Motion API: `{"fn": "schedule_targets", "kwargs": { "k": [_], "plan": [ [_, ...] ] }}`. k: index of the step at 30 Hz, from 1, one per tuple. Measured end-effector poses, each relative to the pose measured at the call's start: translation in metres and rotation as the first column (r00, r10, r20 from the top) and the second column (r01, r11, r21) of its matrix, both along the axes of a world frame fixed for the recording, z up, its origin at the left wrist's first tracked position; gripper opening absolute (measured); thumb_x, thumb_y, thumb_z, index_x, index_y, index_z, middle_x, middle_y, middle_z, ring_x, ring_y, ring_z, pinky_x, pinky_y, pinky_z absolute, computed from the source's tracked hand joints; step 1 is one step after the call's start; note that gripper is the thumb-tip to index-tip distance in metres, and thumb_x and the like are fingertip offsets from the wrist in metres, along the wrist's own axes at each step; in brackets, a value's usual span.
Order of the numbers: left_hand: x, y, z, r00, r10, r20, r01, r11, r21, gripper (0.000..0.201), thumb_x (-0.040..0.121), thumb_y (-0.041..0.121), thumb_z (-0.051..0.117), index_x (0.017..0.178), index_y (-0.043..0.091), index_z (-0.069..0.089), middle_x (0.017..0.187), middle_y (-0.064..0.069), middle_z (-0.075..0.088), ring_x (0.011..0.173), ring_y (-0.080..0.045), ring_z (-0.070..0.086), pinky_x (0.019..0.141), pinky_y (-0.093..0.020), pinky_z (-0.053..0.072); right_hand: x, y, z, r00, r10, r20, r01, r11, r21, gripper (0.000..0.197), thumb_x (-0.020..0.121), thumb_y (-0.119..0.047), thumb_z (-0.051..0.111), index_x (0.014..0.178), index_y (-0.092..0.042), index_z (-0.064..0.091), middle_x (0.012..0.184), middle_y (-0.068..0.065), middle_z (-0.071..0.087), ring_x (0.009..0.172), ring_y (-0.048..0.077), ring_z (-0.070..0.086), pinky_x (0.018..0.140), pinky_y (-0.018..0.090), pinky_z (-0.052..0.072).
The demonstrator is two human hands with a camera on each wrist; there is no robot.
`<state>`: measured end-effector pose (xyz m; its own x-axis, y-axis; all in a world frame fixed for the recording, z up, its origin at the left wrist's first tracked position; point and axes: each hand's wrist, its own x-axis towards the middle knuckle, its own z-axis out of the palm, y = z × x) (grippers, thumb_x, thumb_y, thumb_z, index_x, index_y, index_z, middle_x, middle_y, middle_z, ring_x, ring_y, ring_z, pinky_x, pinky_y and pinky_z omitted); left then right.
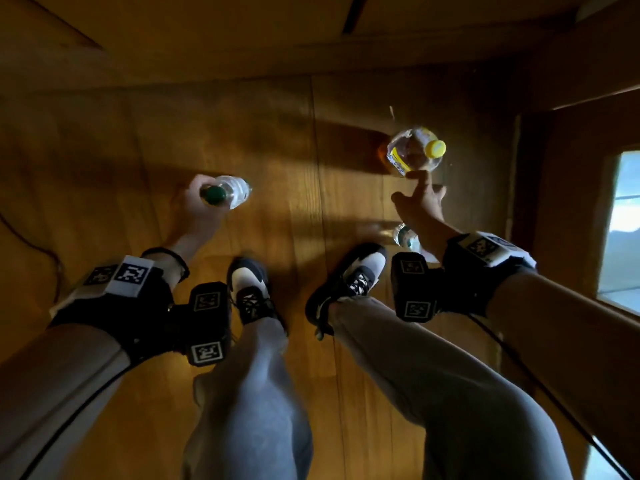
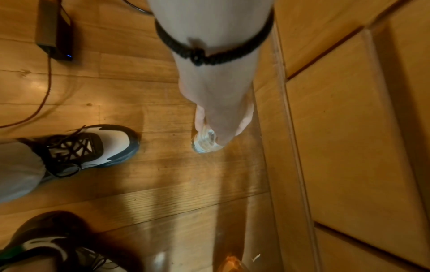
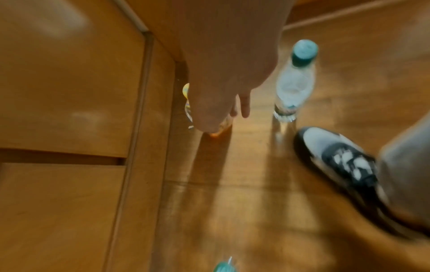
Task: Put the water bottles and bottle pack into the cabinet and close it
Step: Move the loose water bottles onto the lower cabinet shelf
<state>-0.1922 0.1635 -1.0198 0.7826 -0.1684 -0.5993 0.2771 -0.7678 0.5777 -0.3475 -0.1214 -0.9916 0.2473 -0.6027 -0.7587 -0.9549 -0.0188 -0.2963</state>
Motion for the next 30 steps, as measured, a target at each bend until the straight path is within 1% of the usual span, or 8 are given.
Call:
{"fn": "schedule_targets", "kwargs": {
  "k": [2, 4, 5, 11, 15, 24, 26, 30],
  "plan": [
    [0.000, -0.003, -0.009, 0.999, -0.018, 0.036, 0.017, 0.999, 0.032, 0.022, 0.082, 0.010, 0.062, 0.104, 0.008, 0.059, 0.096, -0.017, 0.066, 0.083, -0.029, 0.063, 0.068, -0.040, 0.053, -0.001, -0.018, -0.006, 0.999, 0.040, -0.011, -0.041, 0.995, -0.088, 0.071, 0.081, -0.006, 0.049, 0.145, -0.021, 0.022, 0.154, 0.023, 0.012, 0.132, 0.041, 0.030, 0.103, 0.042, 0.039],
    [0.000, -0.006, -0.015, 0.994, -0.078, 0.075, 0.072, 0.995, 0.073, 0.021, 0.080, 0.009, 0.060, 0.101, 0.005, 0.061, 0.094, -0.022, 0.068, 0.083, -0.035, 0.066, 0.069, -0.045, 0.055, -0.003, -0.033, -0.009, 0.999, 0.051, 0.011, -0.048, 0.986, -0.161, 0.075, 0.081, -0.006, 0.049, 0.147, -0.024, 0.019, 0.156, 0.017, 0.017, 0.145, 0.041, -0.001, 0.113, 0.050, 0.030],
    [0.000, -0.008, -0.017, 0.991, -0.108, 0.074, 0.100, 0.990, 0.101, 0.022, 0.078, 0.006, 0.061, 0.100, 0.003, 0.062, 0.095, -0.024, 0.068, 0.086, -0.037, 0.066, 0.072, -0.045, 0.055, -0.003, -0.038, -0.010, 0.998, 0.068, 0.014, -0.064, 0.983, -0.171, 0.076, 0.083, -0.006, 0.050, 0.149, -0.023, 0.017, 0.156, 0.014, 0.018, 0.145, 0.040, -0.001, 0.114, 0.050, 0.028],
    [-0.007, -0.033, -0.013, 0.955, -0.296, -0.017, 0.290, 0.924, 0.249, 0.025, 0.065, 0.007, 0.072, 0.085, 0.020, 0.064, 0.109, -0.006, 0.062, 0.093, -0.021, 0.059, 0.067, -0.024, 0.042, 0.015, -0.056, -0.033, 0.998, -0.022, 0.060, 0.029, 0.993, -0.111, 0.075, 0.086, -0.020, 0.060, 0.148, -0.021, 0.019, 0.148, 0.020, 0.028, 0.135, 0.033, 0.031, 0.107, 0.039, 0.033],
    [-0.012, -0.051, -0.002, 0.946, -0.324, -0.024, 0.322, 0.925, 0.201, 0.025, 0.067, 0.000, 0.073, 0.078, 0.019, 0.062, 0.083, 0.017, 0.049, 0.090, -0.009, 0.048, 0.057, -0.008, 0.031, 0.028, -0.060, -0.046, 0.983, -0.138, 0.117, 0.158, 0.970, -0.184, 0.065, 0.076, -0.045, 0.067, 0.126, -0.015, 0.040, 0.128, 0.015, 0.055, 0.117, 0.031, 0.054, 0.096, 0.040, 0.047],
    [-0.023, -0.034, -0.015, 0.916, -0.358, -0.181, 0.390, 0.899, 0.199, 0.026, 0.061, 0.012, 0.079, 0.076, 0.021, 0.060, 0.108, -0.007, 0.064, 0.092, -0.024, 0.063, 0.061, -0.025, 0.047, 0.018, -0.017, -0.052, 0.985, -0.148, 0.088, 0.164, 0.965, -0.205, 0.056, 0.073, -0.054, 0.066, 0.106, -0.013, 0.048, 0.106, 0.014, 0.069, 0.097, 0.031, 0.065, 0.080, 0.037, 0.050],
    [-0.028, -0.031, -0.006, 0.893, -0.392, -0.223, 0.430, 0.889, 0.156, 0.021, 0.064, 0.012, 0.077, 0.077, 0.020, 0.063, 0.102, -0.008, 0.066, 0.090, -0.023, 0.064, 0.068, -0.030, 0.054, 0.005, -0.002, -0.043, 0.987, -0.144, 0.064, 0.152, 0.978, -0.146, 0.053, 0.068, -0.058, 0.066, 0.098, -0.018, 0.049, 0.096, 0.010, 0.070, 0.088, 0.030, 0.067, 0.077, 0.040, 0.055],
    [-0.037, -0.029, 0.034, 0.832, -0.496, -0.250, 0.532, 0.841, 0.101, 0.011, 0.071, 0.003, 0.072, 0.080, 0.004, 0.066, 0.076, 0.003, 0.060, 0.078, -0.019, 0.055, 0.065, -0.016, 0.041, -0.016, 0.020, -0.005, 0.998, -0.036, -0.052, 0.037, 0.999, 0.010, 0.047, 0.070, -0.065, 0.061, 0.087, -0.023, 0.047, 0.084, 0.005, 0.065, 0.082, 0.028, 0.066, 0.076, 0.043, 0.056]
  ]
}}
